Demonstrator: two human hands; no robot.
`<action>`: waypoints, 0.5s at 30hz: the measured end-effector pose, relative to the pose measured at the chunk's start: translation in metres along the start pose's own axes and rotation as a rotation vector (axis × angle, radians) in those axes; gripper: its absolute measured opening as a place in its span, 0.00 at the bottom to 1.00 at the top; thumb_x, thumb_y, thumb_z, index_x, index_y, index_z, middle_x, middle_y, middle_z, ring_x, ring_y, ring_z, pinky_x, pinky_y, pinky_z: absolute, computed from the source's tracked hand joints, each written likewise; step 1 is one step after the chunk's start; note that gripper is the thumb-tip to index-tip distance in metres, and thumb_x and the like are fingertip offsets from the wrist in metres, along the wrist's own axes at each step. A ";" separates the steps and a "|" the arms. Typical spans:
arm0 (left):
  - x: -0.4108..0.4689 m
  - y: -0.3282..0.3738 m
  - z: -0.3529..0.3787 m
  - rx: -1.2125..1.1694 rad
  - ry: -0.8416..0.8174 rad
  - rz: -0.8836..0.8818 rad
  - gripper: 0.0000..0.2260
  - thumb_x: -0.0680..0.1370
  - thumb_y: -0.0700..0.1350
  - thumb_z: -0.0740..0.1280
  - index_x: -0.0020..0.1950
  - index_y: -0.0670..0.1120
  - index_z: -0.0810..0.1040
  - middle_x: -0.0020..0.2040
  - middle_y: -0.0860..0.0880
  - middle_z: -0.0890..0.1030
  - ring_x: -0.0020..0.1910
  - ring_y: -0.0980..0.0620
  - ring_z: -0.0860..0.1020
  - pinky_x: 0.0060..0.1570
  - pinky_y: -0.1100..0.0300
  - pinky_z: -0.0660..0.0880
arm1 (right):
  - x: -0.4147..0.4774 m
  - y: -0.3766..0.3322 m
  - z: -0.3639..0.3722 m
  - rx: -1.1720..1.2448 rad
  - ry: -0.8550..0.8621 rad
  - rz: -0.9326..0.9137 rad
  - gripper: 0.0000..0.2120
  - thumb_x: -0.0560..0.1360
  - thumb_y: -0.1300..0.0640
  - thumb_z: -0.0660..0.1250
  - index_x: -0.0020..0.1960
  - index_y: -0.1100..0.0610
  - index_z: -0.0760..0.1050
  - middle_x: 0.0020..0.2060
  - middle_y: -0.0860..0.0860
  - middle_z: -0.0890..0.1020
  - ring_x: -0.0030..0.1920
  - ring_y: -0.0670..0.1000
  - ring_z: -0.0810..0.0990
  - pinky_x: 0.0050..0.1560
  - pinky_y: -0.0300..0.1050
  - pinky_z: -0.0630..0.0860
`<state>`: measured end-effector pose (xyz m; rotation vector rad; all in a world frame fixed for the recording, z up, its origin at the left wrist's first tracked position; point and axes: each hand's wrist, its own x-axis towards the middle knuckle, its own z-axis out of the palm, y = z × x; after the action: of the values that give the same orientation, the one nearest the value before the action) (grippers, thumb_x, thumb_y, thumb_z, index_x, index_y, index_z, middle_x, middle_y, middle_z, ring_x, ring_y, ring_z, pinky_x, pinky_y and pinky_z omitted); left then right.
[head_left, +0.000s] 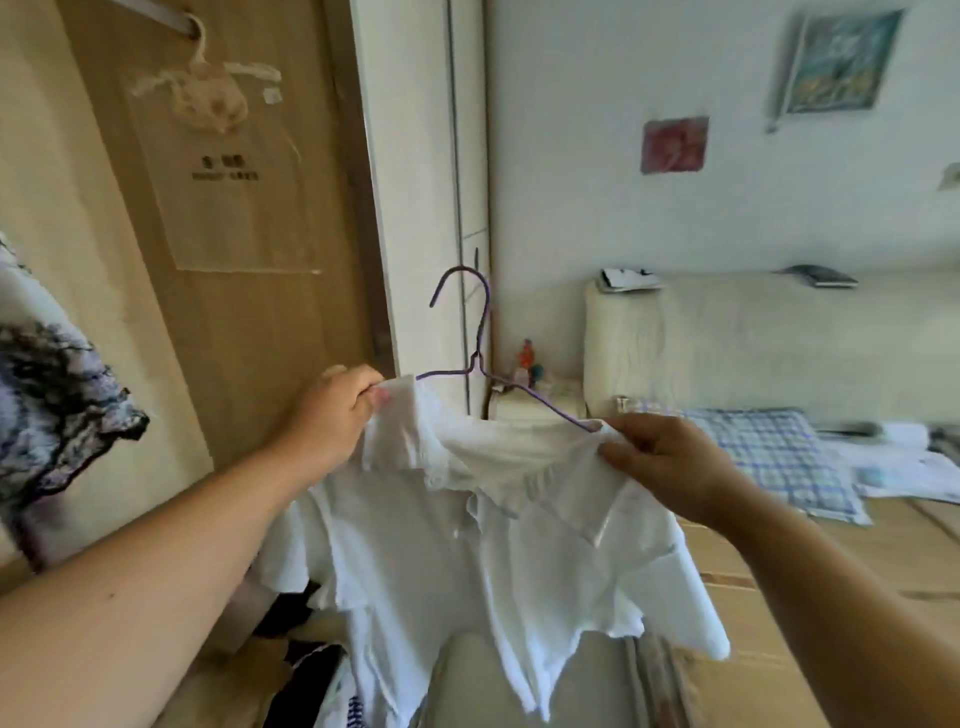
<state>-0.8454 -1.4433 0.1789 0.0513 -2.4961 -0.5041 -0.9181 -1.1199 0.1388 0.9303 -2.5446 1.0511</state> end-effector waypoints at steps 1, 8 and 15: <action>-0.010 0.002 0.003 0.002 0.009 0.027 0.07 0.80 0.42 0.62 0.46 0.41 0.78 0.41 0.42 0.74 0.42 0.46 0.72 0.38 0.57 0.58 | -0.020 -0.005 0.000 -0.031 -0.012 0.043 0.12 0.74 0.52 0.67 0.38 0.34 0.76 0.29 0.39 0.77 0.34 0.40 0.74 0.37 0.38 0.70; -0.060 0.024 0.029 -0.111 -0.154 0.184 0.05 0.79 0.46 0.64 0.43 0.49 0.77 0.41 0.48 0.74 0.44 0.49 0.72 0.41 0.58 0.61 | -0.157 -0.033 -0.001 -0.031 -0.009 0.295 0.07 0.73 0.52 0.68 0.36 0.42 0.77 0.25 0.41 0.72 0.28 0.42 0.68 0.30 0.33 0.65; -0.127 0.120 0.096 -0.257 -0.436 0.452 0.06 0.79 0.46 0.63 0.47 0.48 0.80 0.42 0.48 0.75 0.44 0.51 0.71 0.41 0.59 0.61 | -0.327 -0.034 -0.033 0.160 0.033 0.732 0.05 0.70 0.51 0.71 0.40 0.40 0.80 0.28 0.43 0.76 0.31 0.42 0.73 0.35 0.41 0.70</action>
<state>-0.7846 -1.2805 0.0813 -0.7804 -2.7078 -0.6887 -0.6450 -0.9620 0.0398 -0.0364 -2.8599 1.4385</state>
